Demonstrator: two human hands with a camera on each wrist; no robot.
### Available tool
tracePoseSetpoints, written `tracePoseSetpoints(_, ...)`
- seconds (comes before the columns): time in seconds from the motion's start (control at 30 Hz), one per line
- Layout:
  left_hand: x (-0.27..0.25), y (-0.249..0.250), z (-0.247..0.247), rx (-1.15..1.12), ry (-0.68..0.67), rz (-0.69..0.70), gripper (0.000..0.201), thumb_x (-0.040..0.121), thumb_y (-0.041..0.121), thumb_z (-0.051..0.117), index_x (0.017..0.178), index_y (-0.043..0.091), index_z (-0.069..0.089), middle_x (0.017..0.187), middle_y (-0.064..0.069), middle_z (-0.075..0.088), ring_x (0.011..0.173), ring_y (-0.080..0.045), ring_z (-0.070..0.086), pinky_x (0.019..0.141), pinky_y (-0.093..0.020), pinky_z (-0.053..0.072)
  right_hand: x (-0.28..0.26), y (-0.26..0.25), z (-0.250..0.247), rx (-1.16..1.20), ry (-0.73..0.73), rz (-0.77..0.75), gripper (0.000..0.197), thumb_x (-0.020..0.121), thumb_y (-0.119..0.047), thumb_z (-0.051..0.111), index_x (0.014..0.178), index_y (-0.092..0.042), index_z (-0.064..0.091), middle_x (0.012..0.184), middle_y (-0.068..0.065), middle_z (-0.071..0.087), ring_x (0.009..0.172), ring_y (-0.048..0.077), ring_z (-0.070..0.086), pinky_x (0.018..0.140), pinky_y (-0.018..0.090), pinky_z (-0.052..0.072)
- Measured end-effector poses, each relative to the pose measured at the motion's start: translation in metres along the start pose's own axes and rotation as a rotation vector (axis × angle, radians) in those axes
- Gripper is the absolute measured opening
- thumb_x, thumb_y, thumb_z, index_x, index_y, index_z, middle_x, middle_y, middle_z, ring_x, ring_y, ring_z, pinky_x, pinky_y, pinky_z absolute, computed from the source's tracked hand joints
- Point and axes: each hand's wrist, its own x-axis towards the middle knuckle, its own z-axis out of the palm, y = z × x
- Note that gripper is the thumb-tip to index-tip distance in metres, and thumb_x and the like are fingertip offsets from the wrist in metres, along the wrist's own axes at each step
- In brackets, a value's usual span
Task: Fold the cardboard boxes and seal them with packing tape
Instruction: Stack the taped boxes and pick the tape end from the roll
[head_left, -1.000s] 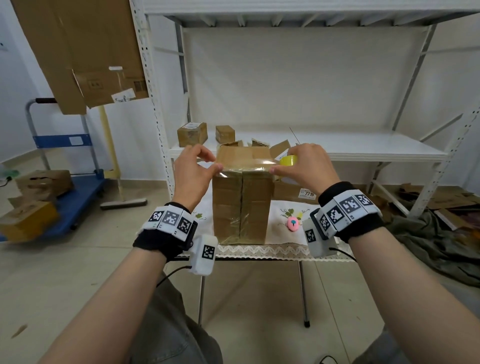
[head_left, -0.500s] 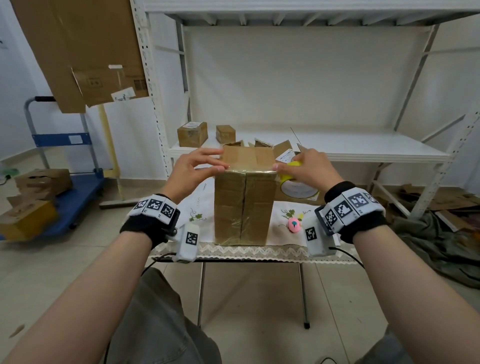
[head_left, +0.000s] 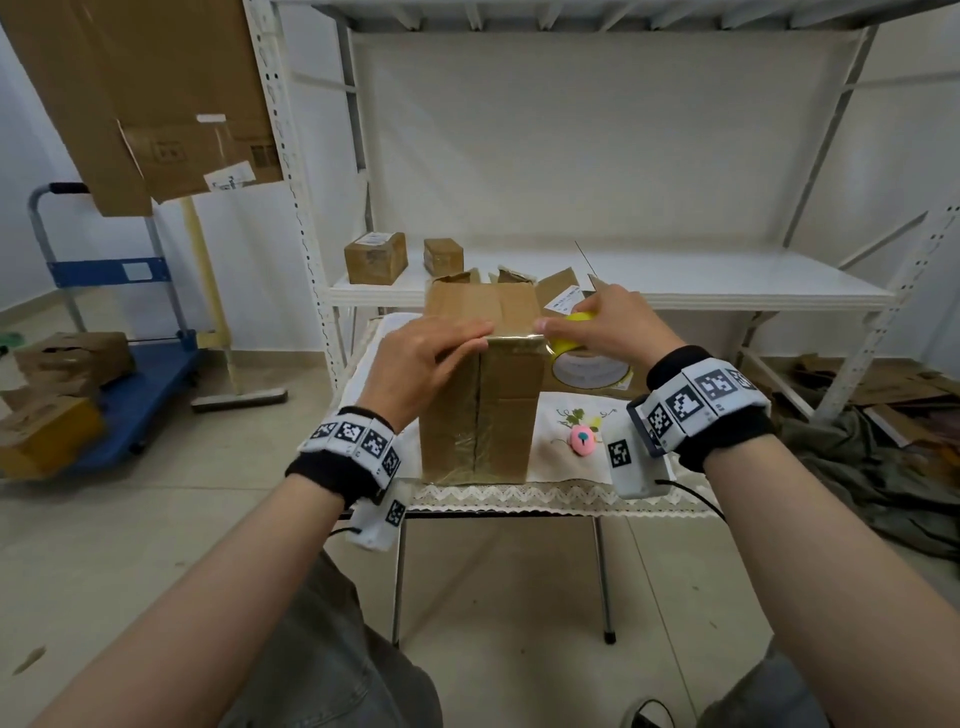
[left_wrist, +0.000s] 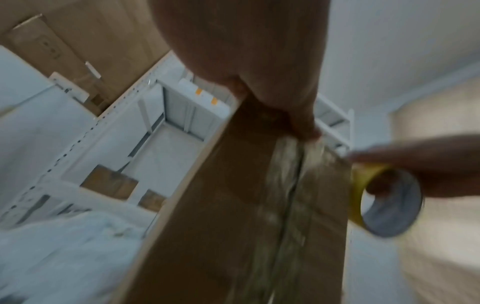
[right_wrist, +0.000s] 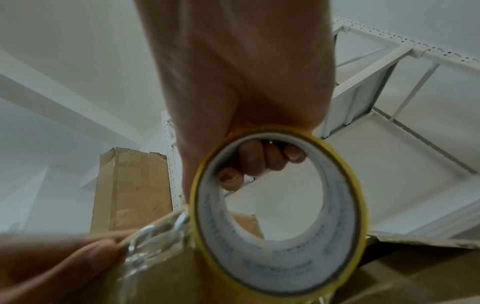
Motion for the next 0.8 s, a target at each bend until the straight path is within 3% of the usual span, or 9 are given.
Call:
tracePoseSetpoints(0.1,-0.001,-0.005,-0.006,0.161,-0.055,0.079,0.038,0.102,0.042,0.047,0.132,0.026,0.064,0.127,0.007,0.068,0.116,-0.012,0.065,0.096,-0.03,0.052,-0.003,0.003,0.004,0.058,0.016,-0.013,0.058,0.082,-0.061,0.071,0.065,-0.007,0.056,0.071,0.024,0.052,0.077,0.033,0.056,0.064,0.033,0.037)
tracePoseSetpoints(0.2,0.02,0.004,-0.019,0.318,-0.206,0.065,0.047,0.101,0.055,0.037,0.134,0.032,0.061,0.133,0.008,0.064,0.122,-0.016,0.062,0.096,-0.042,0.055,-0.003,0.005,0.007,0.031,0.051,-0.052,0.065,0.089,-0.061,0.063,0.06,-0.003,0.055,0.08,0.028,0.064,0.09,0.037,0.063,0.074,0.036,0.048)
tracePoseSetpoints(0.27,0.037,0.015,-0.018,0.298,-0.296,0.106,0.053,0.096,0.061,0.039,0.133,0.03,0.063,0.138,0.005,0.061,0.131,-0.018,0.054,0.112,-0.043,0.042,-0.002,0.007,0.007,0.009,0.052,-0.065,0.065,0.096,-0.055,0.055,0.073,0.006,0.063,0.076,0.028,0.06,0.077,0.035,0.06,0.068,0.037,0.045)
tracePoseSetpoints(0.33,0.055,0.029,-0.01,0.113,-0.355,0.089,0.059,0.087,0.065,0.049,0.127,0.027,0.067,0.137,0.002,0.061,0.131,-0.014,0.054,0.117,-0.041,0.037,-0.003,0.006,0.007,0.011,0.054,-0.072,0.055,0.102,-0.042,0.049,0.069,0.002,0.054,0.065,0.018,0.049,0.062,0.027,0.046,0.06,0.038,0.034)
tracePoseSetpoints(0.43,0.078,0.05,0.001,-0.173,-0.386,-0.113,0.059,0.072,0.06,0.072,0.123,0.03,0.069,0.121,0.002,0.072,0.106,-0.008,0.067,0.094,-0.026,0.055,-0.005,0.005,0.005,0.089,0.071,-0.035,0.043,0.105,-0.033,0.041,0.075,-0.007,0.056,0.063,0.005,0.045,0.057,0.018,0.037,0.055,0.033,0.028)
tracePoseSetpoints(0.53,0.094,0.054,0.014,-0.341,-0.516,-0.174,0.06,0.07,0.031,0.088,0.125,0.023,0.066,0.114,0.007,0.072,0.097,0.008,0.064,0.085,-0.009,0.051,-0.005,0.013,0.002,0.084,0.111,-0.065,0.04,0.102,-0.032,0.042,0.077,-0.007,0.063,0.067,0.004,0.051,0.063,0.019,0.042,0.058,0.034,0.031)
tracePoseSetpoints(0.63,0.109,0.051,0.022,-0.376,-0.628,-0.153,0.037,0.079,0.026,0.083,0.113,0.022,0.071,0.102,0.007,0.073,0.093,0.003,0.066,0.081,-0.016,0.051,-0.002,0.021,-0.006,0.089,0.194,-0.119,0.025,0.09,-0.03,0.06,0.073,-0.01,0.06,0.067,0.0,0.052,0.068,0.017,0.045,0.062,0.033,0.034)
tracePoseSetpoints(0.7,0.121,0.049,0.024,-0.36,-0.735,-0.128,0.022,0.088,0.022,0.075,0.109,0.027,0.071,0.103,-0.002,0.073,0.093,-0.01,0.066,0.084,-0.033,0.052,-0.001,0.021,-0.01,0.146,0.217,-0.165,0.021,0.083,-0.025,0.07,0.085,-0.011,0.055,0.077,0.001,0.054,0.071,0.016,0.047,0.063,0.035,0.037)
tracePoseSetpoints(0.8,0.13,0.046,0.031,-0.333,-0.844,-0.085,0.019,0.087,0.033,0.074,0.106,0.034,0.072,0.101,-0.014,0.068,0.087,-0.022,0.06,0.085,-0.046,0.049,0.0,0.024,-0.013,0.242,0.243,-0.199,0.026,0.086,-0.024,0.069,0.096,-0.012,0.047,0.08,0.001,0.049,0.069,0.012,0.043,0.063,0.029,0.036)
